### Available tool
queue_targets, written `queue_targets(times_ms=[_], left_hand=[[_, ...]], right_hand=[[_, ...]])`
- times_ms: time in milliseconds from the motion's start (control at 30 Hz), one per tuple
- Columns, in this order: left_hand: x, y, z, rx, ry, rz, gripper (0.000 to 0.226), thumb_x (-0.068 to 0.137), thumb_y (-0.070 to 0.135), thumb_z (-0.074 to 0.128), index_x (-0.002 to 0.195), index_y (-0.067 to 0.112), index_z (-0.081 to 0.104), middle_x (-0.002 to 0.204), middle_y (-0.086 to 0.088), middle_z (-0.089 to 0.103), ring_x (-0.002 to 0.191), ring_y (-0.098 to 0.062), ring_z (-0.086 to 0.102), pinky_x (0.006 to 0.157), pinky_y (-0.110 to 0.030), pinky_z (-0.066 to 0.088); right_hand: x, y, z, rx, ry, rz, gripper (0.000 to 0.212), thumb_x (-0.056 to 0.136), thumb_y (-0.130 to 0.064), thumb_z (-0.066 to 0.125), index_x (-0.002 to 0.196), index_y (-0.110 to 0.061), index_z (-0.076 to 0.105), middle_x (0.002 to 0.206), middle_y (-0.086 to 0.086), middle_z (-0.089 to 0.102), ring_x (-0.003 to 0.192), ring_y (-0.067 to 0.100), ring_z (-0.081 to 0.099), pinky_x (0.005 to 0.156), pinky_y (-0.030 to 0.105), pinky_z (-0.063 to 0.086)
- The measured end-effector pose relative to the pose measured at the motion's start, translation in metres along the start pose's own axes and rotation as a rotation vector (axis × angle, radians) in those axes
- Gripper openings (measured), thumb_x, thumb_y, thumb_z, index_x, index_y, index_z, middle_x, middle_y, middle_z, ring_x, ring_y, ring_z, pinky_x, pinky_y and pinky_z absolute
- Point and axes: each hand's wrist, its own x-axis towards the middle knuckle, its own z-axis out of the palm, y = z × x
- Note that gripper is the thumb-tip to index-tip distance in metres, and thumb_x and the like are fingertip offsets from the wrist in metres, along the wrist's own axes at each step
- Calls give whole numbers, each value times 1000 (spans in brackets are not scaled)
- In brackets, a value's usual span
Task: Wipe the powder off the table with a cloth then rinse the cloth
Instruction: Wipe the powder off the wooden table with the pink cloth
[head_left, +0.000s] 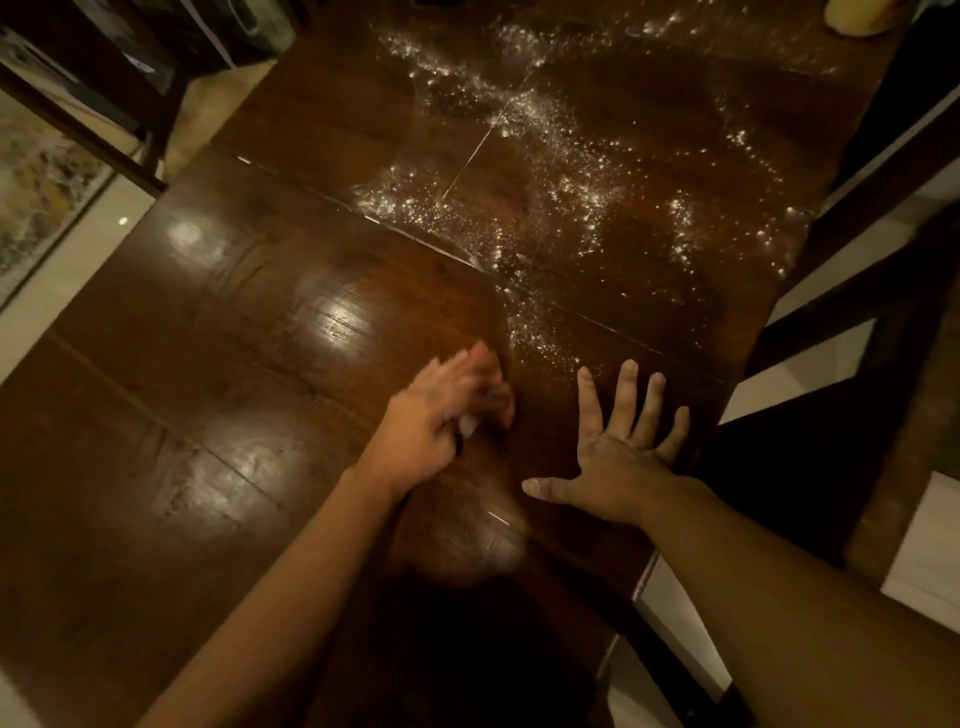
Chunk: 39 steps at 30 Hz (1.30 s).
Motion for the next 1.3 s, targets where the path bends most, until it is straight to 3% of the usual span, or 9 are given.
queue_targets(times_ms=[200, 367, 467, 567, 733, 933, 1067, 1233, 1300], left_hand=[[-98, -27, -19, -42, 96, -269, 50, 84, 20, 53, 122, 52, 59, 137, 41, 43, 147, -16, 28, 119, -50, 12], [-40, -17, -12, -9, 419, -764, 58, 89, 5, 55, 130, 46, 56, 151, 13, 42, 148, -32, 21, 119, -55, 19], [2, 19, 10, -18, 361, -558, 51, 88, 9, 56, 127, 40, 57, 146, 16, 43, 143, -27, 27, 111, -61, 31], [2, 55, 39, 3, 112, -265, 53, 91, 11, 55, 134, 40, 52, 151, 19, 37, 150, -23, 13, 119, -56, 14], [-86, 43, 38, -114, 68, -228, 51, 82, 11, 61, 126, 38, 63, 150, 11, 43, 148, -18, 20, 119, -56, 20], [-157, -6, 3, -40, 298, -732, 56, 88, 22, 52, 135, 52, 48, 156, 15, 35, 149, -31, 19, 115, -65, 16], [-100, -6, 3, 62, 362, -981, 58, 91, 13, 51, 147, 27, 41, 158, -8, 29, 144, -49, 16, 114, -65, 20], [-31, 67, 37, 213, 255, -615, 50, 93, 19, 51, 142, 26, 43, 152, -4, 36, 141, -38, 24, 108, -58, 36], [-19, 99, 63, 222, 146, -430, 61, 90, 16, 52, 147, 29, 35, 157, 0, 26, 147, -35, 9, 114, -62, 24]], right_hand=[[0, 0, 0, 3, 13, -5, 140, 63, -95, 48, 132, -27, -53, 121, 19, -68, 121, 49, -55, 103, 72, -23], [0, 0, 3, -15, 38, -5, 140, 62, -96, 49, 131, -27, -53, 126, 20, -65, 122, 49, -55, 105, 73, -22], [2, 0, 6, -19, 53, 2, 141, 61, -96, 48, 134, -28, -51, 132, 21, -63, 124, 48, -54, 106, 73, -21], [3, 0, 6, -21, 65, 4, 141, 60, -97, 48, 139, -28, -47, 137, 21, -59, 128, 48, -51, 107, 71, -20], [-2, -1, -1, -8, 64, -16, 141, 63, -91, 56, 142, -29, -43, 141, 19, -56, 131, 47, -48, 107, 70, -20], [-42, 4, -30, 136, 276, -162, 76, 96, -43, 57, 157, -26, 17, 164, 12, 11, 151, 36, 6, 117, 58, 26], [-88, 30, -47, 65, 468, -314, 56, 97, -40, 55, 149, -32, 37, 150, 5, 39, 145, 26, 25, 112, 51, 37], [-117, 83, -62, -105, 667, -220, 53, 95, -41, 53, 146, -35, 39, 150, 5, 39, 150, 28, 16, 122, 53, 14], [-116, 104, -64, -163, 717, -157, 56, 92, -42, 55, 146, -32, 41, 154, 10, 34, 151, 31, 13, 124, 51, 6]])
